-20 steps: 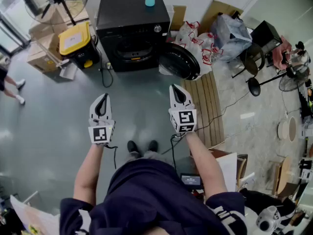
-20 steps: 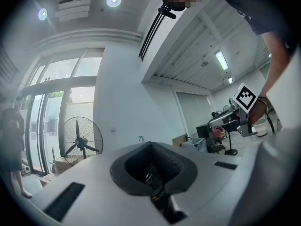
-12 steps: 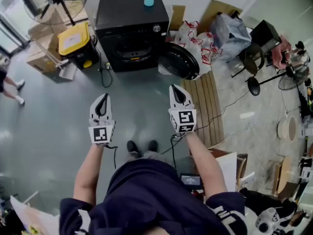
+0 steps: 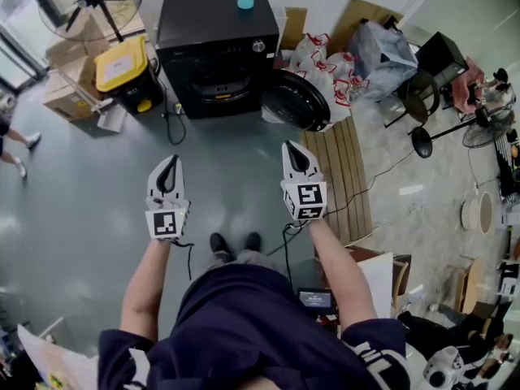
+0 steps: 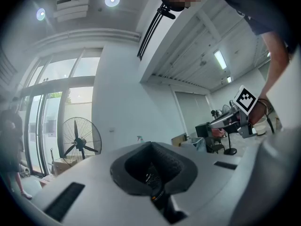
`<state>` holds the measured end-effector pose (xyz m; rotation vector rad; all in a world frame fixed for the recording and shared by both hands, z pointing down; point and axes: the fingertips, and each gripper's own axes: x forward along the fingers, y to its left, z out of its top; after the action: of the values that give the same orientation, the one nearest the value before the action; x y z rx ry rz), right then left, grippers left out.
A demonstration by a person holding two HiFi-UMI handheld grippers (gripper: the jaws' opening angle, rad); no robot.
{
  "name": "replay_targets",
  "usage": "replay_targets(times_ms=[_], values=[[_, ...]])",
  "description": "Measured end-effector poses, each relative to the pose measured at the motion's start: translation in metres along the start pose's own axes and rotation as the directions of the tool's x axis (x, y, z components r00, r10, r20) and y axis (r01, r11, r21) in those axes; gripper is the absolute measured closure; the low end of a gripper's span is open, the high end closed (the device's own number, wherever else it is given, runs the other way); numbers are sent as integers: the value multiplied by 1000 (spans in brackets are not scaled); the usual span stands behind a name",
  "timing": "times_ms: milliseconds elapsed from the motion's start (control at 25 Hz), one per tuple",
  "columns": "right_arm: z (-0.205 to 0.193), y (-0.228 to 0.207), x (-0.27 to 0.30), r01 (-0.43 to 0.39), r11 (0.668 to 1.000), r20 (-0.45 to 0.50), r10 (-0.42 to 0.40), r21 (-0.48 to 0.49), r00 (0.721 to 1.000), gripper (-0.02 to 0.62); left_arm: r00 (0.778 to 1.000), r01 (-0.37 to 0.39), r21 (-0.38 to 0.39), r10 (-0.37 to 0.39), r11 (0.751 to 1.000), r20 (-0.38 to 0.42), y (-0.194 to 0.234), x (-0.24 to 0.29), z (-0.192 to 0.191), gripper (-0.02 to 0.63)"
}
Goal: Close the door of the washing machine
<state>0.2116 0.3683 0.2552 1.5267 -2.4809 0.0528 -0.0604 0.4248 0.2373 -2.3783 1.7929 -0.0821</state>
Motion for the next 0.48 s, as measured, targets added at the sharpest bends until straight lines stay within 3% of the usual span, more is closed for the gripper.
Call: replay_targets(times_ms=[480], values=[[-28, -58, -2, -5, 1000, 2, 4, 29, 1000, 575, 1000, -11, 17, 12, 1000, -18, -34, 22, 1, 583]])
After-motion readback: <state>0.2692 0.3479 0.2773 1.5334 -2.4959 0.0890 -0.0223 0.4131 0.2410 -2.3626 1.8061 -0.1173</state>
